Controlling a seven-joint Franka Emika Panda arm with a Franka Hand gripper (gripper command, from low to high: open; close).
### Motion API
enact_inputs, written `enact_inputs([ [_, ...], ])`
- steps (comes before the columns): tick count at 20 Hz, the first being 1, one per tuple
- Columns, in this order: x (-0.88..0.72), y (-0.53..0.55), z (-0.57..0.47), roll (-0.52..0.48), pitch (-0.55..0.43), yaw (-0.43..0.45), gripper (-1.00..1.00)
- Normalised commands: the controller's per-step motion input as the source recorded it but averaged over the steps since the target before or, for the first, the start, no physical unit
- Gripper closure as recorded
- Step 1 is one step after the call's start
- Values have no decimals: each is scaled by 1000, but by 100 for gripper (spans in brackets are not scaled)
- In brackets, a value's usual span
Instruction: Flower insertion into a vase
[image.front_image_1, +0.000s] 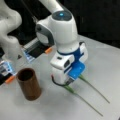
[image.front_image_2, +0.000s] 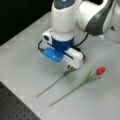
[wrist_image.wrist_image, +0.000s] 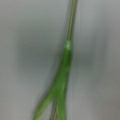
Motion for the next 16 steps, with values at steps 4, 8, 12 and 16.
enact_inputs([
  [4, 350, -13, -132, 11, 86, 90, -100],
  [8, 187, -20, -64, 24, 73, 102, -100],
  [12, 101, -30, -74, 20, 78, 118, -100],
  [16, 58, -27, -137, 37, 84, 87, -100],
])
